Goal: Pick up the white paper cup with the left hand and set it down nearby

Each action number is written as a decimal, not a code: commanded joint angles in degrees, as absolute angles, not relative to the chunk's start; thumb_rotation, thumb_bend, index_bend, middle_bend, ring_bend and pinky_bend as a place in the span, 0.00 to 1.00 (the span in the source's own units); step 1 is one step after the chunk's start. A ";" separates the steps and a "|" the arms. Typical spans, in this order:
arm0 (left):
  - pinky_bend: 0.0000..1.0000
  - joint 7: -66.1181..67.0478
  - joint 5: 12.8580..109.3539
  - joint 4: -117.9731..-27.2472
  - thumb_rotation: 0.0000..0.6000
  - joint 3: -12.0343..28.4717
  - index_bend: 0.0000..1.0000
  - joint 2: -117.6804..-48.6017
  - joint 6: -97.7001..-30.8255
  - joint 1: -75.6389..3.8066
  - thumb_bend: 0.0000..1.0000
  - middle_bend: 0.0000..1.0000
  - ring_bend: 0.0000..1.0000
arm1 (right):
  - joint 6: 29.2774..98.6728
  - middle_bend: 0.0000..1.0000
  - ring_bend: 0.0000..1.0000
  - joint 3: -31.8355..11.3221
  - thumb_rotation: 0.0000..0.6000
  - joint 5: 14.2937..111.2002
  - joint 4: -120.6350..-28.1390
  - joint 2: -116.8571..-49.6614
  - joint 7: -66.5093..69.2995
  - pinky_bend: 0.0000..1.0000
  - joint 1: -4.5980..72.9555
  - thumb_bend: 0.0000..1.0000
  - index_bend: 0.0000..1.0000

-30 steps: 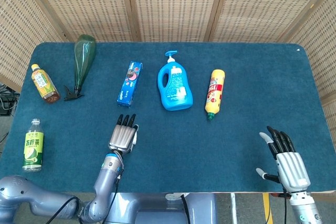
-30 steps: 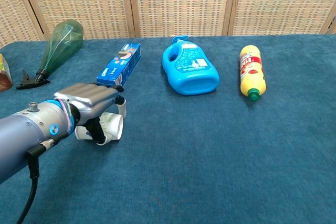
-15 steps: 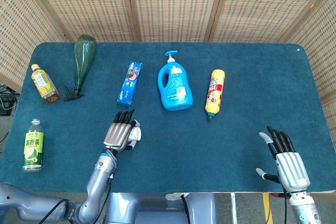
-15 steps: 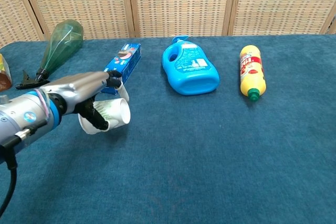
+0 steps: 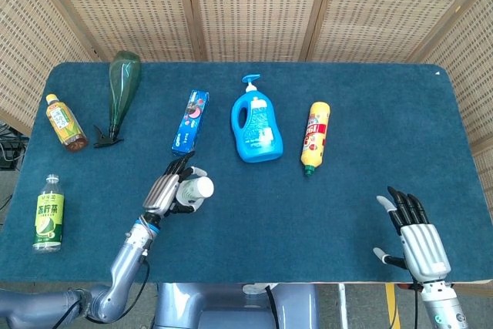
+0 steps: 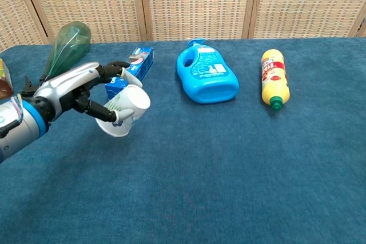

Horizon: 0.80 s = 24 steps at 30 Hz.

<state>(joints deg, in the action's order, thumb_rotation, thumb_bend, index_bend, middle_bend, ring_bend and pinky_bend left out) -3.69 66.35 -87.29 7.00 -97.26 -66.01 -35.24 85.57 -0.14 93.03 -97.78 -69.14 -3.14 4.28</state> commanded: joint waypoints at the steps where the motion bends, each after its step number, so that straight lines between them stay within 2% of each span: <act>1: 0.00 -7.00 69.04 -84.25 1.00 5.89 0.37 -97.58 -63.96 -34.20 0.30 0.00 0.00 | 85.53 0.00 0.00 -0.15 1.00 92.98 -97.75 -69.18 -3.16 0.10 4.30 0.07 0.00; 9: 0.00 -11.90 72.77 -78.89 1.00 4.43 0.37 -99.13 -61.76 -33.24 0.25 0.00 0.00 | 85.27 0.00 0.00 -0.13 1.00 92.81 -97.43 -69.45 -3.51 0.10 4.38 0.07 0.00; 16: 0.00 -11.78 73.57 -79.26 1.00 4.02 0.37 -97.61 -61.33 -32.26 0.25 0.00 0.00 | 85.32 0.00 0.00 -0.12 1.00 92.83 -97.43 -69.42 -3.47 0.10 4.38 0.07 0.00; 22: 0.00 -11.40 74.73 -80.40 1.00 3.16 0.32 -94.93 -62.34 -30.57 0.25 0.00 0.00 | 85.24 0.00 0.00 0.06 1.00 92.96 -97.63 -69.37 -3.34 0.10 4.37 0.07 0.00; 24: 0.00 -11.04 75.53 -80.30 1.00 3.05 0.27 -94.21 -62.98 -30.18 0.25 0.00 0.00 | 85.15 0.00 0.00 0.12 1.00 92.95 -97.64 -69.39 -3.41 0.10 4.39 0.07 0.00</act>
<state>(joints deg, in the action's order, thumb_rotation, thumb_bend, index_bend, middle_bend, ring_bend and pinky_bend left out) -11.25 75.08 -80.25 3.19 -94.57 -62.56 -30.50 85.17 0.10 92.95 -97.64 -69.38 -3.39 4.38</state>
